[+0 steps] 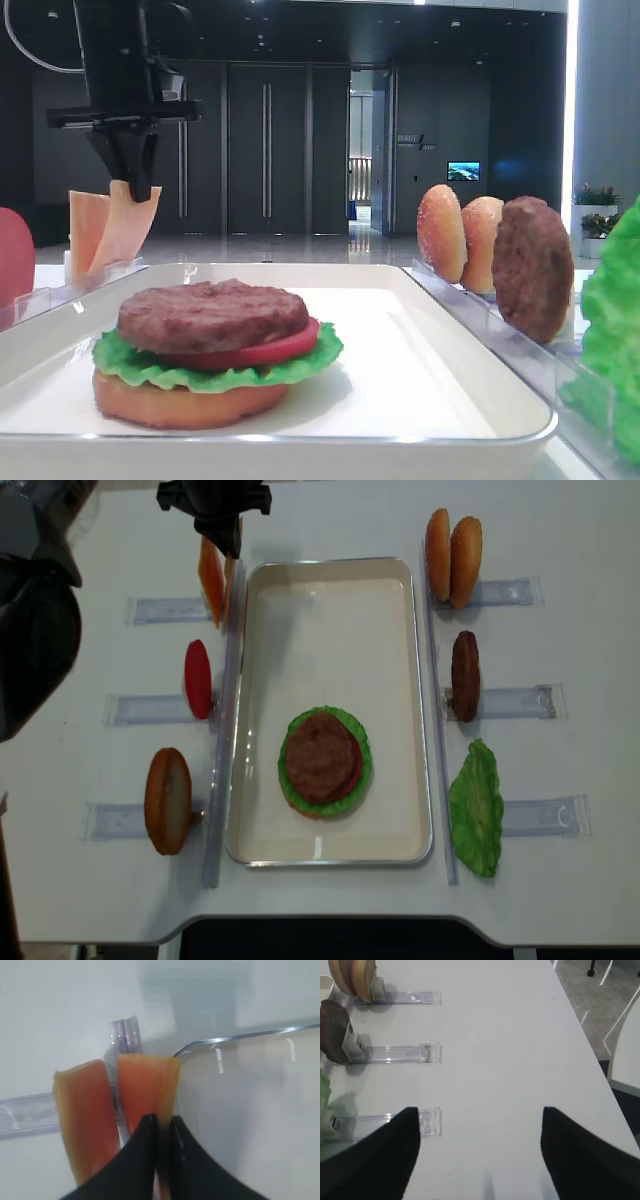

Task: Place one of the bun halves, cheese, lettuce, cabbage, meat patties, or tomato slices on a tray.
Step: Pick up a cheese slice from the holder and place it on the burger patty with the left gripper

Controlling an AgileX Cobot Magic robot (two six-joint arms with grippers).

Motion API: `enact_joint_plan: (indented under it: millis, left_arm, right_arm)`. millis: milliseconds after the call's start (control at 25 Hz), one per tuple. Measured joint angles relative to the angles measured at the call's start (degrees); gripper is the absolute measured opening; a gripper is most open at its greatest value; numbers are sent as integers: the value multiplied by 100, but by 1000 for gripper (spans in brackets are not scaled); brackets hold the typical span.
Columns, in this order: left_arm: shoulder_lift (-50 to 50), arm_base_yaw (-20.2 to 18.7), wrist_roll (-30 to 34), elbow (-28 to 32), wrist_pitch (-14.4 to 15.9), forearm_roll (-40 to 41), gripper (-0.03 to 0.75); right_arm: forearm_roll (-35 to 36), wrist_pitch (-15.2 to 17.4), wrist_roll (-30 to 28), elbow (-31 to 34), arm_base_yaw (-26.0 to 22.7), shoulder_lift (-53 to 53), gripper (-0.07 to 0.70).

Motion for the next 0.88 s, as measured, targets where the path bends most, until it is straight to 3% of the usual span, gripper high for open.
enact_joint_plan:
  millis: [640,880]
  left_arm:
    - [-911,0,59,108,4,-210,34]
    - [-1530,0,59,622,13,-665,34]
  right_arm:
    - [0,0,0,0,0,0,485]
    - [0,0,0,0,0,0,485]
